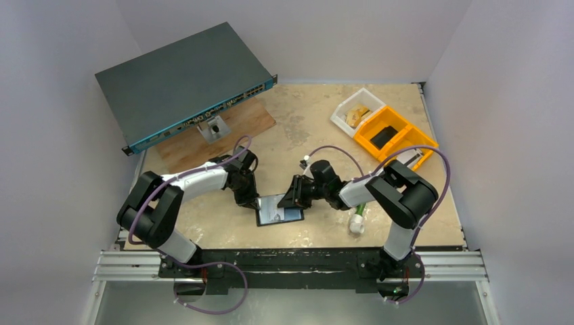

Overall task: Take the credit cards out of the card holder
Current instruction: Remove the credit card from the card holder.

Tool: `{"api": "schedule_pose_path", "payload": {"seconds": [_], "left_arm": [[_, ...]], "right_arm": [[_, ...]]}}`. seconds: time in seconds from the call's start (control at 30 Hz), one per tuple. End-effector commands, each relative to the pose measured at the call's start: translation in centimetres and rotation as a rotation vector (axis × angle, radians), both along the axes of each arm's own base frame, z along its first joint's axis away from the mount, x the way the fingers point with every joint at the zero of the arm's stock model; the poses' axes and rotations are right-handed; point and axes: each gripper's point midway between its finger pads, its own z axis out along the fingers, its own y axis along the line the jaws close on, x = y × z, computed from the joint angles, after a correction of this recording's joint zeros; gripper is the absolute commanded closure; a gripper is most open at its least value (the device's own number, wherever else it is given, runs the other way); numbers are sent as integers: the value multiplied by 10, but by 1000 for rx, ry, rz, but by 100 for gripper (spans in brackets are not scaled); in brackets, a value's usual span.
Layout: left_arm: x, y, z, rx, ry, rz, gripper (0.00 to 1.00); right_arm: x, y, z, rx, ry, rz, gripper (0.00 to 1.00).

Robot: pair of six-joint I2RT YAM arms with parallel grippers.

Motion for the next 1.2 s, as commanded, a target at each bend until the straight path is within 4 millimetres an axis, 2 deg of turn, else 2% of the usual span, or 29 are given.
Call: {"api": "schedule_pose_path", "payload": {"seconds": [0.0, 0.2, 0.37, 0.67, 1.17], "left_arm": [[-2, -9, -12, -5, 2, -40, 100], [-4, -3, -15, 23, 8, -30, 100], [-7, 8, -17, 78, 13, -6, 100], [-10, 15, -20, 108, 16, 7, 100], [-6, 10, -13, 77, -13, -11, 100]], "right_arm": [[-1, 9, -2, -10, -19, 22, 75], [-5, 6, -3, -21, -11, 15, 91], [-4, -3, -7, -49, -10, -10, 98], [3, -33, -15, -96, 0, -74, 100], [13, -58, -3, -154, -50, -117, 100]]}}
